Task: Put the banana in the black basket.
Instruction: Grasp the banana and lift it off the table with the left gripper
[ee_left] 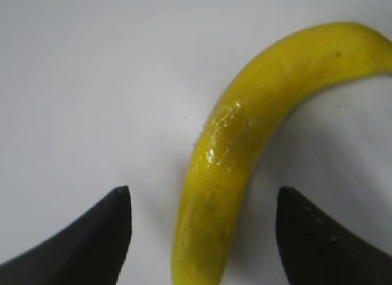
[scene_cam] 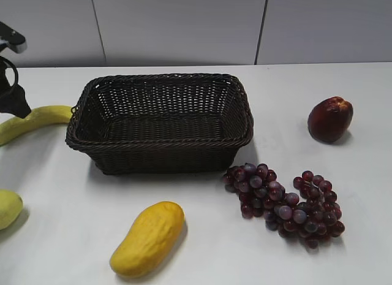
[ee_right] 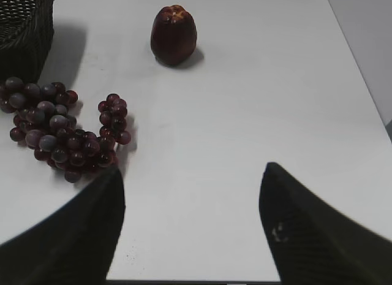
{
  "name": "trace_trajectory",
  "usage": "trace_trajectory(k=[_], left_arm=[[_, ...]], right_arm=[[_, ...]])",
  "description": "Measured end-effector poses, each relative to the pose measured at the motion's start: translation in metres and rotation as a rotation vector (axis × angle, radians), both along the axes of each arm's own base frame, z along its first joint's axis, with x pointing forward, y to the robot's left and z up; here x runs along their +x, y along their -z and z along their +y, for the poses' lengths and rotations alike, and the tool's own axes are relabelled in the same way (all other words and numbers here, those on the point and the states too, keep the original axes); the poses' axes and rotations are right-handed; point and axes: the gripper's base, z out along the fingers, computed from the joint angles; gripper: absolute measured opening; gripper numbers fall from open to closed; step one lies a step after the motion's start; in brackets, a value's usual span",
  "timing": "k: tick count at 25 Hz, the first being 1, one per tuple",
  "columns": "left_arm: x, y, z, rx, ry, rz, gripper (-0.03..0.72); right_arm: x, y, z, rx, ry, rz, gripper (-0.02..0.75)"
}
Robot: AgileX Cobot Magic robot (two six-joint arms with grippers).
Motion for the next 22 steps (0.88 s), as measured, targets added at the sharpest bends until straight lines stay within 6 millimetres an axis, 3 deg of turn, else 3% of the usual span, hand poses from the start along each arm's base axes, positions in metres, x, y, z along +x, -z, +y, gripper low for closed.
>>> trace_trajectory(k=[17, 22], left_arm=[[0.015, 0.049, 0.002, -0.002, -0.027, 0.006, 0.697], [0.015, 0.052, 0.000, -0.023, -0.038, 0.023, 0.624]], right_arm=[[0.000, 0.000, 0.000, 0.000, 0.000, 0.000, 0.551], [0.000, 0.000, 0.000, 0.000, 0.000, 0.000, 0.551]])
